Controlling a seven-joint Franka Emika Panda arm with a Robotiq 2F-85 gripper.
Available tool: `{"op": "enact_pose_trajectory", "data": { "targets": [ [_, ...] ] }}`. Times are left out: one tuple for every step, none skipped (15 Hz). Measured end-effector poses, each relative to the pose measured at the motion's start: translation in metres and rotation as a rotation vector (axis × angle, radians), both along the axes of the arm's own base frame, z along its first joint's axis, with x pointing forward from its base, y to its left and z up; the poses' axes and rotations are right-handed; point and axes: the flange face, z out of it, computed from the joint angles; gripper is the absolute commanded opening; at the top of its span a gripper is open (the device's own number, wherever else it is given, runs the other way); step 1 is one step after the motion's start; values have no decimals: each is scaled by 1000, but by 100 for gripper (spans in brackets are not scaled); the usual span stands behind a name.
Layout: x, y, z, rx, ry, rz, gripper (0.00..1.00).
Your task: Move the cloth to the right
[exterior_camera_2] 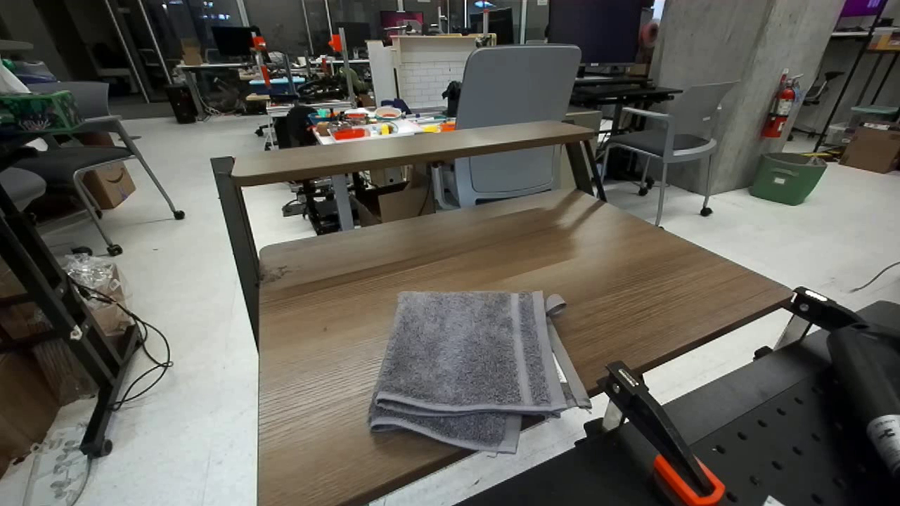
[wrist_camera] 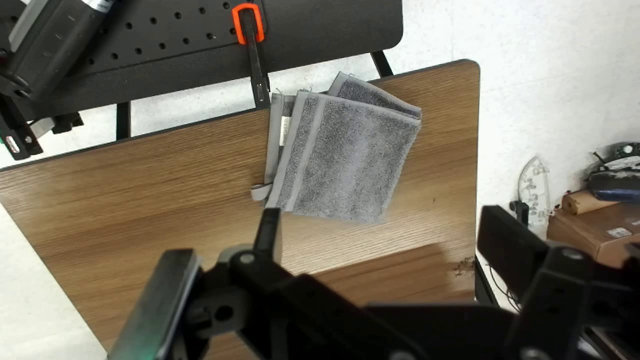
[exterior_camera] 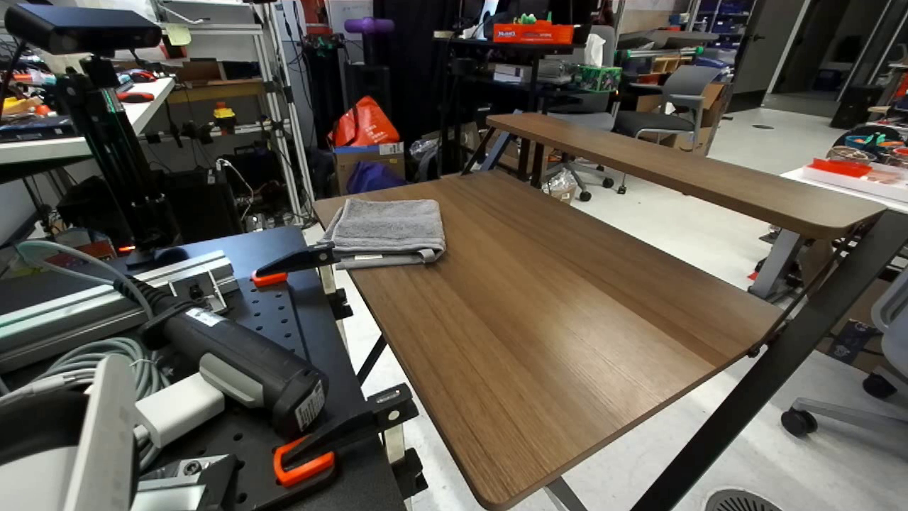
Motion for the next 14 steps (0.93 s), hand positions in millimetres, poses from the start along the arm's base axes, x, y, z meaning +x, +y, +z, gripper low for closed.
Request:
{"op": "enact_pose_trajectory", "data": {
  "targets": [
    [0, 0, -1, -2, 2, -1, 100],
    [0, -1, -4, -4, 5, -9, 100],
    [2, -3, -8, -4, 7, -19, 100],
    [4, -4, -13, -4, 12, -30, 100],
    [8, -6, -18, -4, 14, -43, 100],
    [12, -8, -24, -4, 16, -57, 100],
    [17, -10, -31, -5, 15, -70, 100],
    [22, -12, -38, -8, 15, -84, 100],
    [28, -14, -47, -13, 16, -96, 100],
    [33, -16, -56, -21, 20, -109, 100],
    [38, -18, -67, -28, 25, -122, 100],
    [43, -20, -78, -39, 33, -134, 100],
    [47, -20, -90, -51, 44, -145, 100],
    [51, -20, -102, -64, 57, -155, 100]
  ]
}}
